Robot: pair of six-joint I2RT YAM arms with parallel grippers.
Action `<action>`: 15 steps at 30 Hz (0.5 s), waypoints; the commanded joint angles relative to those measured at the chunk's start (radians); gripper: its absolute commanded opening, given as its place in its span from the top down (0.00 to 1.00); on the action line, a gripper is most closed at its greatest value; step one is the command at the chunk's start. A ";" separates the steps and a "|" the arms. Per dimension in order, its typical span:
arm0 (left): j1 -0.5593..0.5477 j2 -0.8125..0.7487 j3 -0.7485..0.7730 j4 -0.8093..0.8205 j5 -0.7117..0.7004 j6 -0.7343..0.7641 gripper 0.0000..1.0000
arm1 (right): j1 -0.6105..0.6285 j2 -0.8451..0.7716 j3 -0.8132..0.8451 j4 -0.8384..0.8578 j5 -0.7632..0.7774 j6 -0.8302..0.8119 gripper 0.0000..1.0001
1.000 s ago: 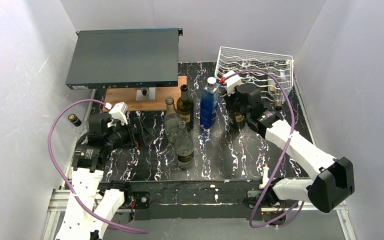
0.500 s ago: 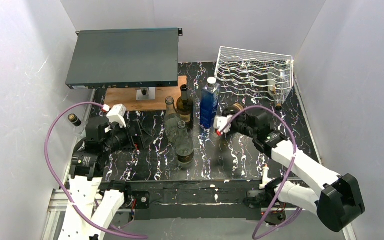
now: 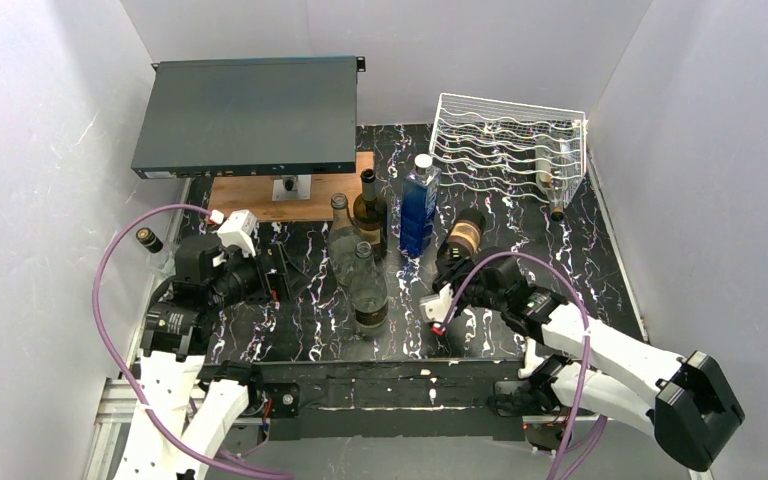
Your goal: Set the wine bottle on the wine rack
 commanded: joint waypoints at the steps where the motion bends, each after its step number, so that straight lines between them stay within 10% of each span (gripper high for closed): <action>1: -0.005 -0.018 -0.008 0.013 -0.008 0.018 0.01 | 0.052 0.055 -0.061 -0.151 0.049 0.032 0.95; 15: -0.028 -0.114 -0.075 0.077 -0.047 0.001 0.01 | 0.147 0.252 -0.091 -0.095 0.112 0.007 0.70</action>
